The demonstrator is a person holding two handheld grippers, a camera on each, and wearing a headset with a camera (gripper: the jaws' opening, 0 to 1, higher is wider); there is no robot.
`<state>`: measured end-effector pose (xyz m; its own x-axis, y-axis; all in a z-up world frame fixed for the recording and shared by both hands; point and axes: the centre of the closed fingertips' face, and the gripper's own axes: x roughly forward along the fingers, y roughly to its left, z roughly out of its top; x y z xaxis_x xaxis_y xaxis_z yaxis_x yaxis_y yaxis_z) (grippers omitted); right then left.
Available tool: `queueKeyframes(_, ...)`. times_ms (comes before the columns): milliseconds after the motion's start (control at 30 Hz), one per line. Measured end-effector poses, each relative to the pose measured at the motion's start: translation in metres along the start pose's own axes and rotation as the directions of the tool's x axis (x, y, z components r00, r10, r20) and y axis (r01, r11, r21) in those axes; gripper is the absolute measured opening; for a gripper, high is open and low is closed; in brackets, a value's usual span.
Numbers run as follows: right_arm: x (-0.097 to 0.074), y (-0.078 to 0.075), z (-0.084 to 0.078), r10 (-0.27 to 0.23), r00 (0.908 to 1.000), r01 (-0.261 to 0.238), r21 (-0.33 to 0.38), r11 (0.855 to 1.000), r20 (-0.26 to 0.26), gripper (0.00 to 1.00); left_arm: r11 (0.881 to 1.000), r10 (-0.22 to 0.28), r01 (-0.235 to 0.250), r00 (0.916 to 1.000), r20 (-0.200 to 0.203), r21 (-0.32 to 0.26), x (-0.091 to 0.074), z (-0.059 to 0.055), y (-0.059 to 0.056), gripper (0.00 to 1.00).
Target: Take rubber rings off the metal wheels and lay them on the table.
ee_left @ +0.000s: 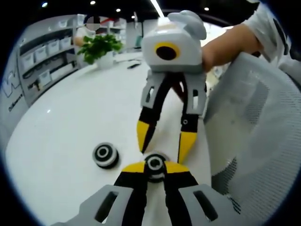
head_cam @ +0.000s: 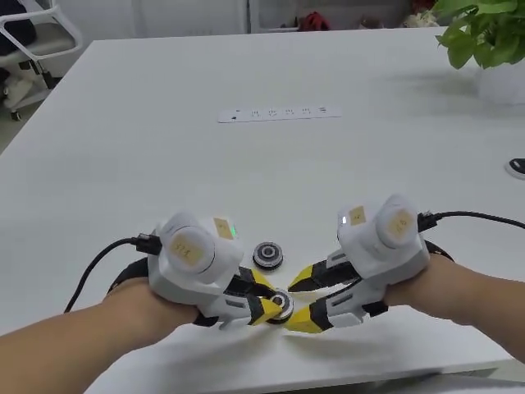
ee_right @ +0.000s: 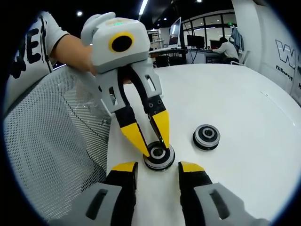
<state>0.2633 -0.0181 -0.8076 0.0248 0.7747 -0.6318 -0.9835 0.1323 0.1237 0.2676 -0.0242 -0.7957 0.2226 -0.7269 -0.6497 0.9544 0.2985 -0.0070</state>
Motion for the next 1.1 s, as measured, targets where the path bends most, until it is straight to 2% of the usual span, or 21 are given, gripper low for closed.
queueKeyframes(133,0.002,0.0,0.002,-0.009,1.0,0.009,-0.027,1.0,-0.001,0.31,1.0,0.001,-0.001,1.0,0.0,0.0,0.0,0.0,0.0,0.14)
queueKeyframes(400,0.005,-0.003,0.004,-0.026,0.9996,0.026,-0.026,0.999,0.008,0.26,1.0,0.0,0.0,1.0,0.002,0.001,0.0,0.0,0.0,0.14)
queueKeyframes(533,0.004,-0.001,0.002,-0.023,0.9997,0.023,-0.055,0.998,-0.006,0.24,1.0,-0.001,0.001,1.0,0.003,0.001,0.0,0.0,0.0,0.14)
queueKeyframes(867,-0.001,-0.001,-0.003,-0.018,0.9997,0.018,-0.033,0.999,-0.014,0.19,1.0,-0.001,0.001,1.0,0.007,0.0,0.0,0.0,0.001,0.14)
queueKeyframes(933,-0.002,-0.002,-0.008,-0.025,0.9988,0.023,-0.052,0.998,-0.041,0.16,1.0,-0.001,0.001,1.0,0.008,0.0,0.0,0.0,0.0,0.14)
queueKeyframes(967,-0.002,-0.002,-0.007,-0.026,0.999,0.023,-0.064,0.998,-0.038,0.12,1.0,-0.001,0.001,1.0,0.008,0.0,0.0,0.0,0.0,0.14)
queueKeyframes(1033,-0.004,-0.003,-0.008,-0.022,0.9993,0.021,-0.03,0.999,-0.032,0.1,1.0,-0.001,0.001,1.0,0.008,-0.001,0.0,0.0,0.001,0.14)
queueKeyframes(1100,-0.004,-0.003,-0.008,-0.022,0.9993,0.021,-0.029,0.999,-0.03,0.09,1.0,-0.001,0.001,1.0,0.009,-0.001,0.0,0.0,0.001,0.14)
